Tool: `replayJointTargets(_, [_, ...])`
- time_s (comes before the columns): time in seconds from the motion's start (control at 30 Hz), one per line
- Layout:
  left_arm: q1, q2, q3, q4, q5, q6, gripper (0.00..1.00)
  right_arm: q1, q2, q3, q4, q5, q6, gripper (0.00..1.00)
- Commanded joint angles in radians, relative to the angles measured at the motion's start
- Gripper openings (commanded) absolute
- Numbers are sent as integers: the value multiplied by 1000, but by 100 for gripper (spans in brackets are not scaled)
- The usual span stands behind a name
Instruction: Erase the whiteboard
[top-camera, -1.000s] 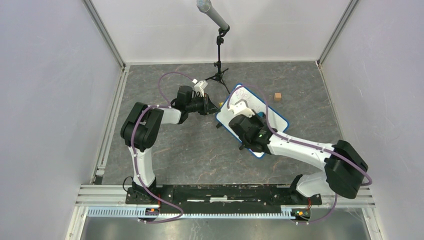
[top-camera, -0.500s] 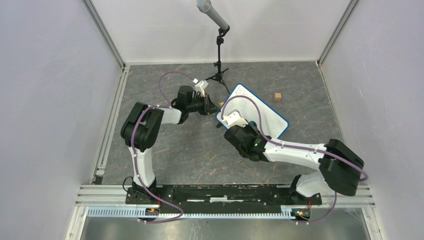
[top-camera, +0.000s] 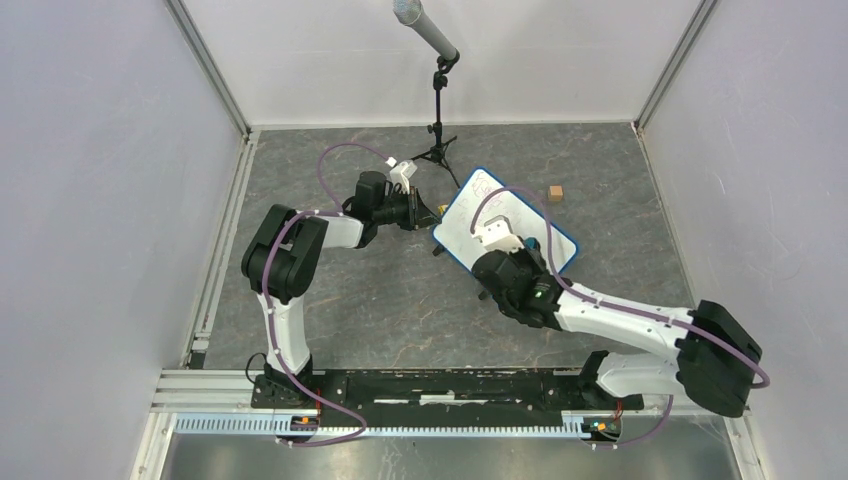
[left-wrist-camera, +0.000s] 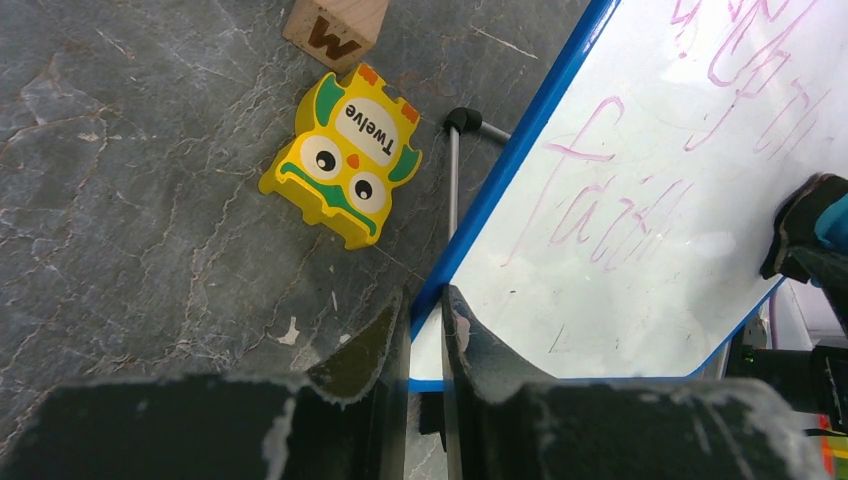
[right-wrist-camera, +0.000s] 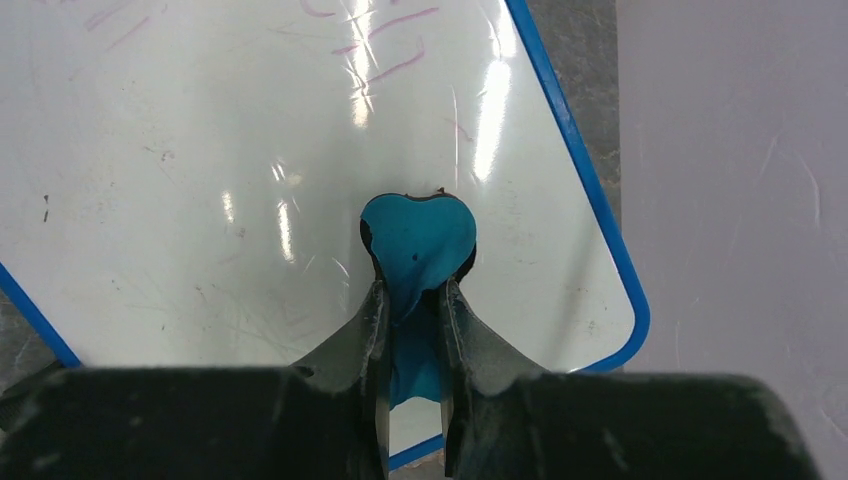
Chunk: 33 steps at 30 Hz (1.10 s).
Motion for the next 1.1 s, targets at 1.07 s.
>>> replayJointTargets(1.07, [-21, 7, 19, -33, -48, 57, 21, -11, -23, -73, -26, -28, 111, 11])
